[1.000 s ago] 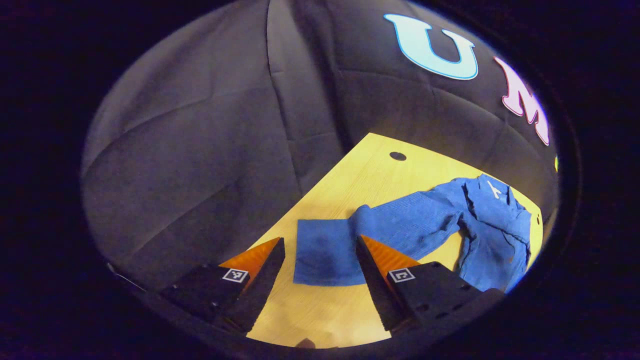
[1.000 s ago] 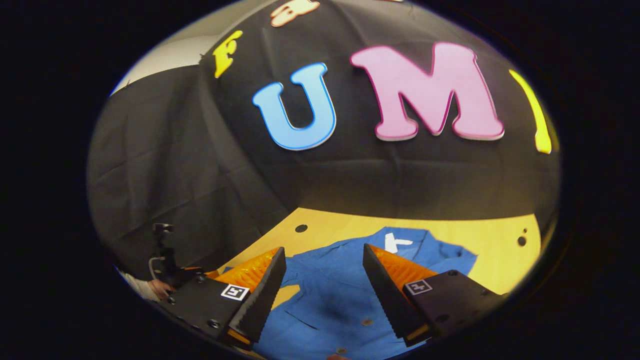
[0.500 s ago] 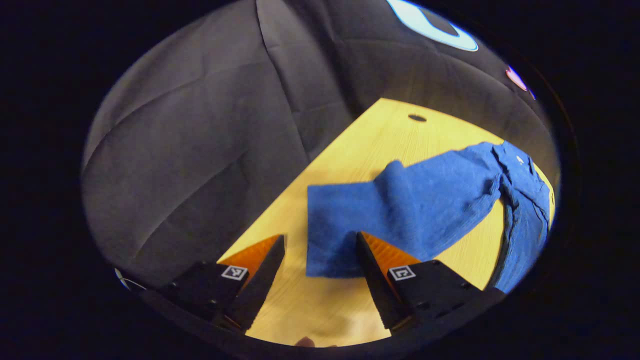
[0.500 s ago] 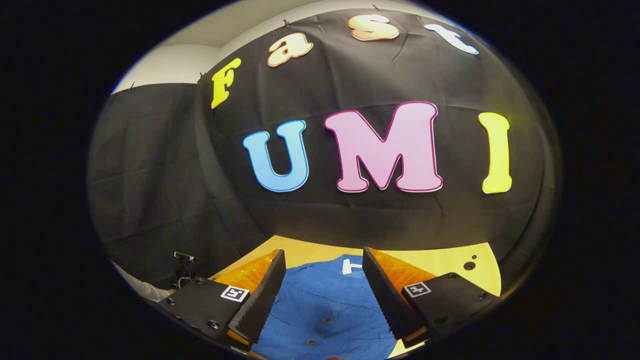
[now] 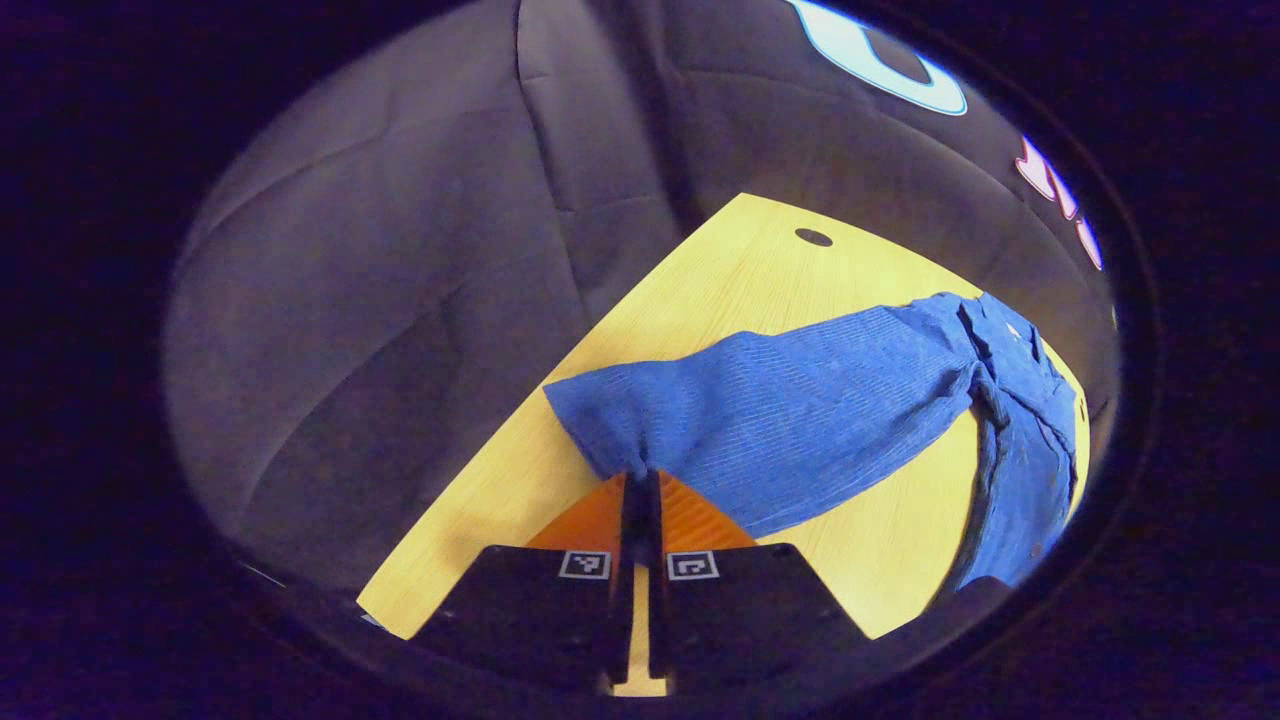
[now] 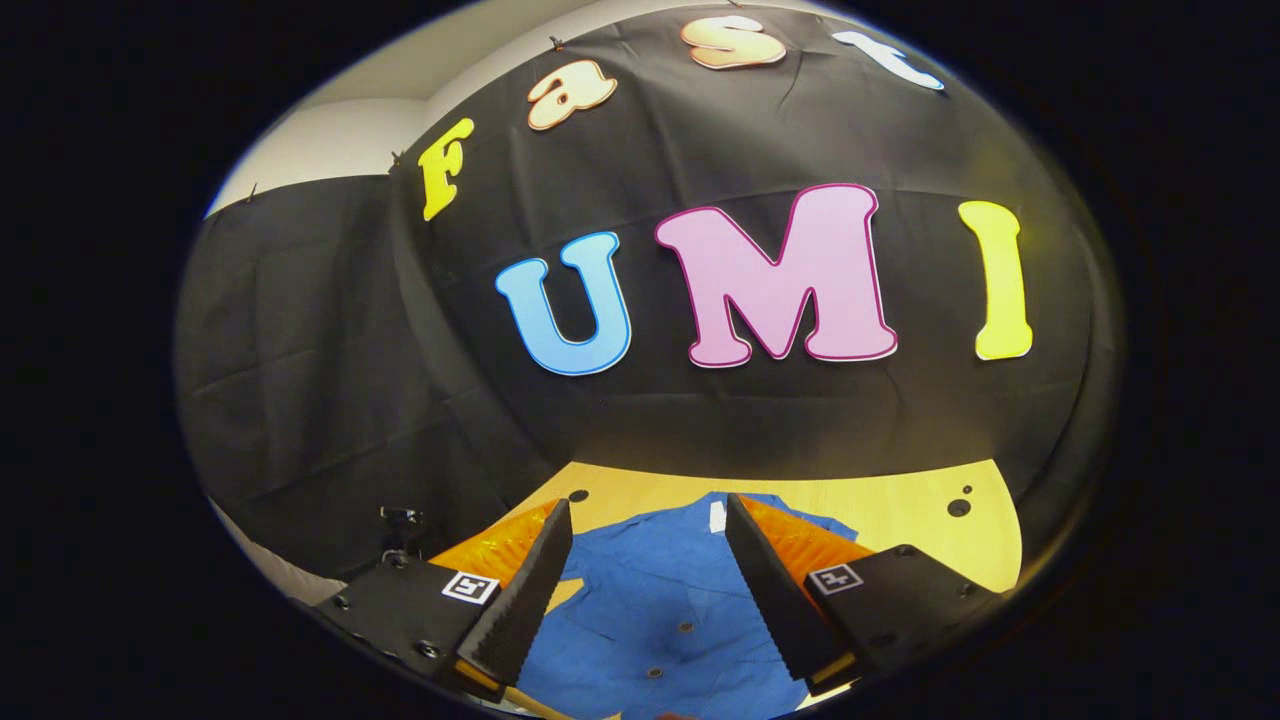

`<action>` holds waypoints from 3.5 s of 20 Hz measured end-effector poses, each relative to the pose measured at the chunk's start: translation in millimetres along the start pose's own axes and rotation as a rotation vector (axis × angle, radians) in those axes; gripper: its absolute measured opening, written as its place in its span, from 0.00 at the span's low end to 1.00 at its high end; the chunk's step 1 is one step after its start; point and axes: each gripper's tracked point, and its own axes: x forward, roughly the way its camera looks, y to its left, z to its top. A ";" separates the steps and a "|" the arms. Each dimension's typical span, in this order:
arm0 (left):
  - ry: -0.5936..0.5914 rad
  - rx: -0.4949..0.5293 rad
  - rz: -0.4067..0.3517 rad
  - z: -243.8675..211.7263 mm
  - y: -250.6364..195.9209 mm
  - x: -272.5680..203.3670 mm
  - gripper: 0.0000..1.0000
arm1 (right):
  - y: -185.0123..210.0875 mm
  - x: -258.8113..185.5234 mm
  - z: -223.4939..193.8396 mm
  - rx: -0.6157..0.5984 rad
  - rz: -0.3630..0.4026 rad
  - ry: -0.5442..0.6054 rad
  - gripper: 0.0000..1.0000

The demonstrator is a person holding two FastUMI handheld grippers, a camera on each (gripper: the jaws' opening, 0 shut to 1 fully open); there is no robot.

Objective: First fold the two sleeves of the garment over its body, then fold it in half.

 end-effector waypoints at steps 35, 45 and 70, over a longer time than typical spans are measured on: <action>0.101 0.468 -0.790 14.9 -653.5 -139.6 0.03 | -226.2 -101.2 -104.9 0.255 -0.192 0.121 0.97; 0.112 0.372 -0.759 19.0 -602.7 -184.5 0.85 | -235.4 -99.7 -165.2 0.361 -0.194 0.249 0.97; 0.513 0.411 -0.108 -181.6 -151.1 -181.5 0.88 | -145.8 -120.3 -389.1 0.317 -0.380 0.967 0.99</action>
